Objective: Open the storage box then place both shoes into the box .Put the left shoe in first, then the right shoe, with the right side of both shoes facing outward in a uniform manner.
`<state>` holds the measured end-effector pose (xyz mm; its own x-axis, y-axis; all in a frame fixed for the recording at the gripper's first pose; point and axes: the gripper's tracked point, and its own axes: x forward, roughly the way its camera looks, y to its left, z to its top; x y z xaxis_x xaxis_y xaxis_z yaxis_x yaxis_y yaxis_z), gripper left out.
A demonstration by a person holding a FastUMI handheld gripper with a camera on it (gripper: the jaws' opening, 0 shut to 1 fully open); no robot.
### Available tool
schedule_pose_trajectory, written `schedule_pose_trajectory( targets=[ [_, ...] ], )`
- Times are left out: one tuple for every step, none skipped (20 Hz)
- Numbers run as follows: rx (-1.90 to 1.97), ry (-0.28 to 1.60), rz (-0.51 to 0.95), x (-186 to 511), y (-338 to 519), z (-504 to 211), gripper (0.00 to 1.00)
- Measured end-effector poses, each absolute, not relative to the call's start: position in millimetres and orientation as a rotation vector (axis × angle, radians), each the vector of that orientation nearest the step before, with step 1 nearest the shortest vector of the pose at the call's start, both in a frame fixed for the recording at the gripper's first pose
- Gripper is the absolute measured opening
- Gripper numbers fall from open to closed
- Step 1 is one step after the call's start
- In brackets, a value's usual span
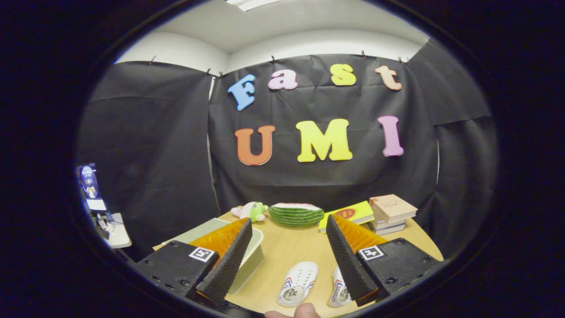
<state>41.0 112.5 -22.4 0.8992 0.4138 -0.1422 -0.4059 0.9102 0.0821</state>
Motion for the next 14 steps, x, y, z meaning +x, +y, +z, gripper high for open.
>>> schedule_pose_trajectory(
  targets=[
    [0.06, 0.175, 0.468, 45, 123, -28, 1.0],
    [0.079, 0.207, 0.508, 50, 133, -38, 1.0],
    [0.106, 0.237, 0.557, 54, 143, -47, 1.0],
    [0.133, 0.279, 0.602, 56, 152, -58, 1.0],
    [0.166, 0.329, 0.649, 58, 163, -69, 1.0],
    [0.197, 0.389, 0.697, 59, 174, -83, 1.0],
    [0.233, 0.45, 0.735, 59, 183, -95, 1.0],
    [0.262, 0.502, 0.767, 60, 191, -106, 1.0],
    [0.284, 0.557, 0.791, 60, 198, -116, 1.0],
    [0.313, 0.602, 0.811, 60, 203, -126, 1.0],
    [0.333, 0.643, 0.819, 62, 207, -134, 1.0],
    [0.348, 0.671, 0.824, 63, 211, -140, 1.0],
    [0.36, 0.693, 0.823, 66, 215, -145, 1.0],
    [0.373, 0.717, 0.826, 67, 222, -153, 1.0]
  ],
)
